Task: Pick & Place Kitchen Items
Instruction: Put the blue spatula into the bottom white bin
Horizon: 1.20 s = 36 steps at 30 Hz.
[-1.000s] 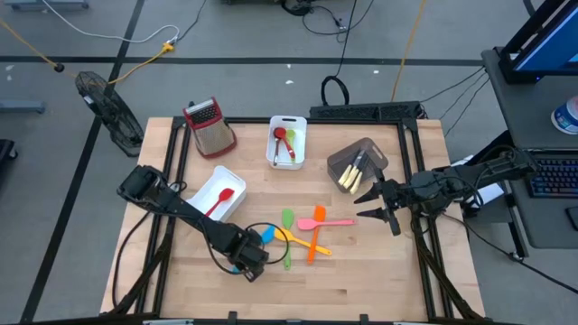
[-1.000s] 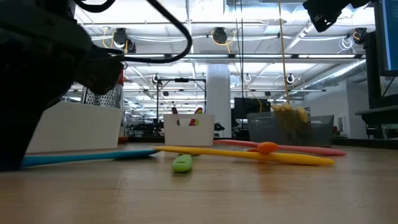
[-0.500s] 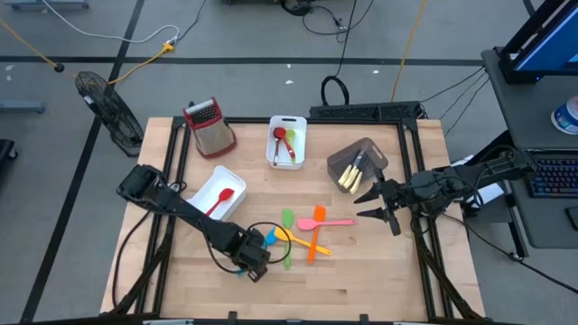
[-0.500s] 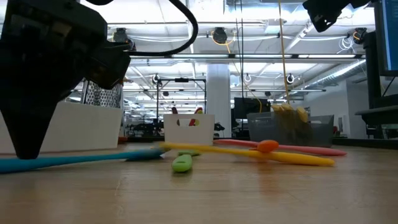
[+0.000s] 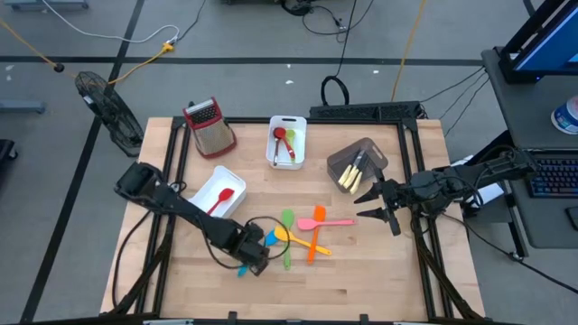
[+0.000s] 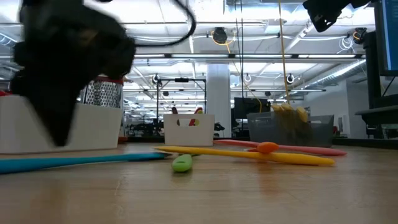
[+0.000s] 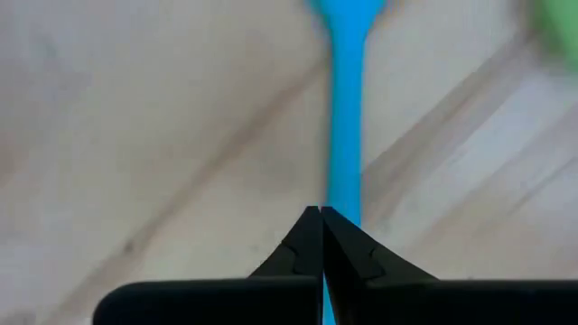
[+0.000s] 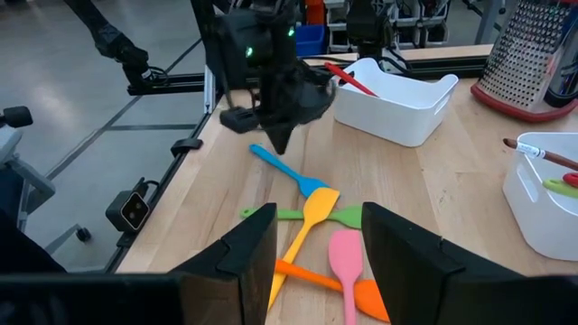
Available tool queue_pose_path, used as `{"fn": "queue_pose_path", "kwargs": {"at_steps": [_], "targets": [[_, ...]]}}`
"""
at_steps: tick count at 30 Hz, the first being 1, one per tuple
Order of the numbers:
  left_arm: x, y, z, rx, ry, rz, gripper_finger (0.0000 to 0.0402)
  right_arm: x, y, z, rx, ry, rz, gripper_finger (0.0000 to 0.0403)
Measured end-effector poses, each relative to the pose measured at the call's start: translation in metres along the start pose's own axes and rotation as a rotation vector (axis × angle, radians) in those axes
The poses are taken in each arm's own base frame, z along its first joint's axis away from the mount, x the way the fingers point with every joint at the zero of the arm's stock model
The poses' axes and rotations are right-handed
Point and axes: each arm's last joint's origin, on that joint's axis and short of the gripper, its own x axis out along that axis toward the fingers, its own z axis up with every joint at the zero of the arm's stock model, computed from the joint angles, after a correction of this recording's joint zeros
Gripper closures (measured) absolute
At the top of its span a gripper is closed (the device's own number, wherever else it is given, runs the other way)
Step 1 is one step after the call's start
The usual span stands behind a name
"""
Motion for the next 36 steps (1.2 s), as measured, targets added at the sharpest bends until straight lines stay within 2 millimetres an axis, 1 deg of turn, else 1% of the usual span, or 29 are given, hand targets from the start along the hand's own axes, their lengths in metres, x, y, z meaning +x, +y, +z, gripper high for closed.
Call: {"fn": "queue_pose_path", "kwargs": {"at_steps": [4,7,9,12,15,19,22,24,28,31,33,36], "targets": [[-0.015,-0.004,0.008,0.007,-0.112,-0.060,0.0401,0.000,0.000,0.000,0.000,0.000,-0.001,0.0248],[-0.015,-0.004,0.016,0.013,-0.142,-0.077,0.0397,0.000,0.000,0.000,0.000,0.000,0.000,0.0248],[-0.013,-0.008,0.022,0.034,-0.161,-0.122,0.0384,0.000,0.000,0.000,0.000,0.000,0.000,0.0248],[-0.009,-0.010,0.029,0.046,-0.172,-0.142,0.0348,0.000,0.000,0.000,0.000,0.000,0.001,0.0248],[-0.008,-0.008,0.036,0.028,-0.184,-0.147,0.0299,0.000,0.000,0.000,0.000,0.000,0.002,0.0248],[-0.003,-0.005,0.037,0.053,-0.199,-0.094,0.0237,0.000,0.000,0.000,0.000,0.000,0.003,0.0248],[0.002,-0.005,0.036,0.062,-0.184,-0.083,0.0206,0.000,0.000,0.000,0.000,0.002,0.002,0.0248],[0.007,-0.005,0.037,0.058,-0.172,-0.076,0.0196,0.000,0.000,0.000,0.000,0.001,0.003,0.0248],[0.024,-0.006,0.037,0.099,-0.163,-0.043,0.0197,0.000,0.000,0.000,0.000,0.000,0.001,0.0248],[0.043,-0.004,0.034,0.165,-0.121,0.018,0.0213,0.000,0.000,0.000,-0.002,0.003,0.000,0.0248],[0.052,-0.004,0.031,0.170,-0.100,0.052,0.0234,0.000,0.000,0.000,-0.001,0.003,0.000,0.0248],[0.052,-0.003,0.029,0.126,-0.088,0.061,0.0288,0.000,0.000,0.000,-0.001,0.003,-0.001,0.0248]]}}
